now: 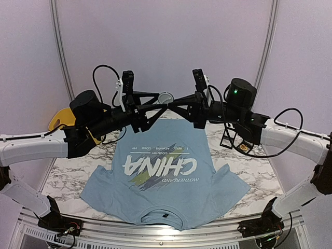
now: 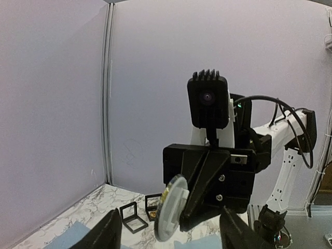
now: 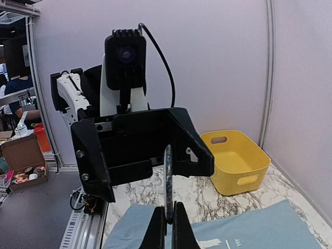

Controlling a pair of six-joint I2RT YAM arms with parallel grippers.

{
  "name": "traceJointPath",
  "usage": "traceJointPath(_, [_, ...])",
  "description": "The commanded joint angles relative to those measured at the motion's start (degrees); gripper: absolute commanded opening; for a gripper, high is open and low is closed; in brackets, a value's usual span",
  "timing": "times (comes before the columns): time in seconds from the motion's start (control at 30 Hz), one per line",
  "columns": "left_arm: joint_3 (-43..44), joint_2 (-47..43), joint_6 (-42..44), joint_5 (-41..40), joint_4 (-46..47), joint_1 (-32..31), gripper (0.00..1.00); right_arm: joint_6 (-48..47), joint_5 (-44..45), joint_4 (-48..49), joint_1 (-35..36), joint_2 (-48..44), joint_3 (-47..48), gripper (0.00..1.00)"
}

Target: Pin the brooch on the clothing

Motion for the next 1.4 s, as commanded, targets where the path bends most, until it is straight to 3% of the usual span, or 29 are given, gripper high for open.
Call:
traceJointPath(0.0, [0.0, -5.8, 12.4, -2.2, -10.9, 0.7, 0.72, -12.0, 2.6, -18.5, -1.4, -3.5, 6.6, 0.00])
traceJointPath(0.13, [7.9, -5.0, 24.8, -2.8, -35.5, 0.8, 0.73, -28.2, 11.8, -48.7, -0.7, -1.5, 16.5, 0.00])
traceJointPath(0.2, [10.9, -3.2, 28.6, -4.1, -44.6, 0.8, 0.73, -33.4, 12.4, -56.6, 0.0, -0.7, 19.3, 0.00])
traceJointPath(0.3, [11.2, -3.2, 30.7, -2.3, -47.0, 0.8, 0.67, -37.1, 10.3, -62.3, 1.7, -0.1, 21.4, 0.00])
traceJointPath(0.47, [14.2, -1.2, 29.8, 2.6, -47.3, 0.8, 0.50, -38.1, 13.2, -64.2, 4.3, 2.2, 23.3, 0.00])
traceJointPath(0.67, [14.6, -1.1, 29.3, 8.0, -47.3, 0.8, 0.41, -37.4, 12.5, -60.7, 4.9, 2.4, 23.0, 0.00])
traceJointPath(0.8, [14.1, -1.2, 28.7, 7.4, -47.5, 0.8, 0.20, -37.7, 12.0, -60.1, 5.2, 2.6, 22.6, 0.00])
traceJointPath(0.9, [14.3, -0.9, 28.2, 7.5, -47.5, 0.8, 0.14, -37.8, 11.6, -59.9, 5.3, 3.1, 22.8, 0.00])
traceJointPath(0.97, [14.4, -0.9, 28.1, 7.5, -47.5, 0.7, 0.03, -37.7, 11.5, -59.7, 5.3, 3.1, 22.9, 0.00])
traceJointPath(1.1, [14.3, -1.2, 28.0, 6.7, -47.2, 0.8, 0.00, -36.0, 12.4, -57.0, 5.3, 1.8, 21.7, 0.01])
traceJointPath(1.13, [14.0, -1.4, 27.2, 6.3, -46.4, 0.8, 0.00, -35.0, 13.5, -55.4, 5.3, 1.0, 20.6, 0.12])
traceJointPath(1.23, [12.4, -2.3, 23.4, 4.8, -41.0, 0.8, 0.00, -30.4, 13.3, -45.5, 4.3, -2.7, 13.1, 0.62])
traceJointPath(1.33, [10.1, -3.4, 19.0, 5.2, -33.8, 0.8, 0.00, -24.2, 10.1, -33.7, 3.0, -5.5, 6.4, 0.88])
traceJointPath(1.37, [9.7, -3.7, 17.8, 5.4, -32.3, 0.8, 0.00, -21.1, 8.7, -30.2, 2.1, -6.0, 5.0, 0.90])
